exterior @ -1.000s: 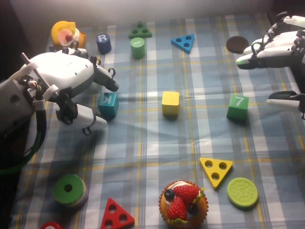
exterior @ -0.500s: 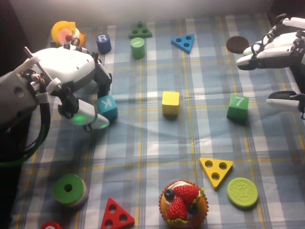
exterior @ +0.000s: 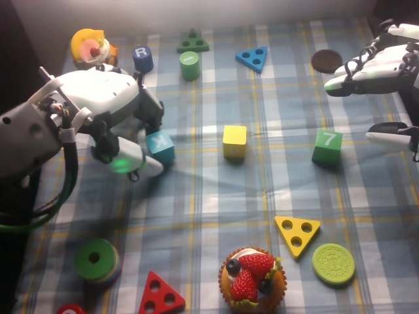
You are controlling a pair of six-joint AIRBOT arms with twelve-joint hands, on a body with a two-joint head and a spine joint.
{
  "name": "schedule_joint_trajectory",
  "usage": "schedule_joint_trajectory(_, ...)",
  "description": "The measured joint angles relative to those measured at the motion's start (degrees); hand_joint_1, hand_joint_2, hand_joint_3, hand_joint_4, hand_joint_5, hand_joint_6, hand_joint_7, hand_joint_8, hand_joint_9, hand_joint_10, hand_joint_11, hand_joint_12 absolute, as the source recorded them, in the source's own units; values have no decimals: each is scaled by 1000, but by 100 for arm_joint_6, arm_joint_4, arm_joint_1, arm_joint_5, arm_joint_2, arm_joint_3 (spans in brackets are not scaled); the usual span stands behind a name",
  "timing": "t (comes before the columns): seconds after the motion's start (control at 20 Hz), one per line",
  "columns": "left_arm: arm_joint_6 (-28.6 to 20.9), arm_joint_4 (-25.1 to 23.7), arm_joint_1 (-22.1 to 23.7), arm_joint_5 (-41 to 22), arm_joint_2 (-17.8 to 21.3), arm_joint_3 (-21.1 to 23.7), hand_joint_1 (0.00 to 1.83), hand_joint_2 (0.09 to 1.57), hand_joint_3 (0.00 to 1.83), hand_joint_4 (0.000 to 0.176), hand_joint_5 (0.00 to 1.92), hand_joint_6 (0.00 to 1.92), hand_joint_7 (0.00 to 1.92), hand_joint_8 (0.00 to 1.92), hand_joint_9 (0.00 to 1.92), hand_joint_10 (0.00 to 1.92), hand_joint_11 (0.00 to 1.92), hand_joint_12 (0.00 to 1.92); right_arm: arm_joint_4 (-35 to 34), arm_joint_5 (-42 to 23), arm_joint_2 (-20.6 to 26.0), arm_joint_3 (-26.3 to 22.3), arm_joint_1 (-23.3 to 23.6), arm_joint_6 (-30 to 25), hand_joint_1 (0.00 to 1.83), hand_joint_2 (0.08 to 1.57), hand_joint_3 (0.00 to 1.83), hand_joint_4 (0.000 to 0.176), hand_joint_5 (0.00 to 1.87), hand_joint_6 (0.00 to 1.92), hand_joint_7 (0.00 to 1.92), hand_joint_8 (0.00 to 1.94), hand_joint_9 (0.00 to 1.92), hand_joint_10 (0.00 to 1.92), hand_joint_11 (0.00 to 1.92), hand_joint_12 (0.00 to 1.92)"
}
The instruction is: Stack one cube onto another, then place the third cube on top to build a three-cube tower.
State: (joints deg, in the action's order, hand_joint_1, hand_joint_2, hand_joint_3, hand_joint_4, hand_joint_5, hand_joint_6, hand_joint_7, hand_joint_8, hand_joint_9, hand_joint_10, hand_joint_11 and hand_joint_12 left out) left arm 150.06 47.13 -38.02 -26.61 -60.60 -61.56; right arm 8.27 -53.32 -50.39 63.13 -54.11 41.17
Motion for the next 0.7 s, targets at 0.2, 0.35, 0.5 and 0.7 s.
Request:
schedule_joint_trajectory(0.2,-584,-433,160,-177,-39,57,1029,1091,0,176,1023,900,782,3,501,3,53,399,-15,2,-39,2,0,0,712,1289,1,0,574,1,608,2,578,4,112,1071)
schedule_joint_trajectory(0.35,-691,-595,295,-343,-195,55,1038,1078,0,176,1048,858,793,2,526,10,63,390,15,0,-55,11,0,-2,703,1298,1,0,578,1,619,1,593,5,138,1041)
schedule_joint_trajectory(0.5,-894,-728,393,-299,-407,-35,1025,1096,2,176,1004,931,733,0,493,0,13,338,2,2,-66,42,0,0,686,1303,0,0,577,0,619,0,590,0,116,1087)
schedule_joint_trajectory(0.7,-898,-772,485,-269,-605,-118,1023,1101,0,176,997,942,725,3,455,0,3,300,11,4,-90,52,0,-2,675,1308,1,0,571,0,609,0,583,1,96,1103)
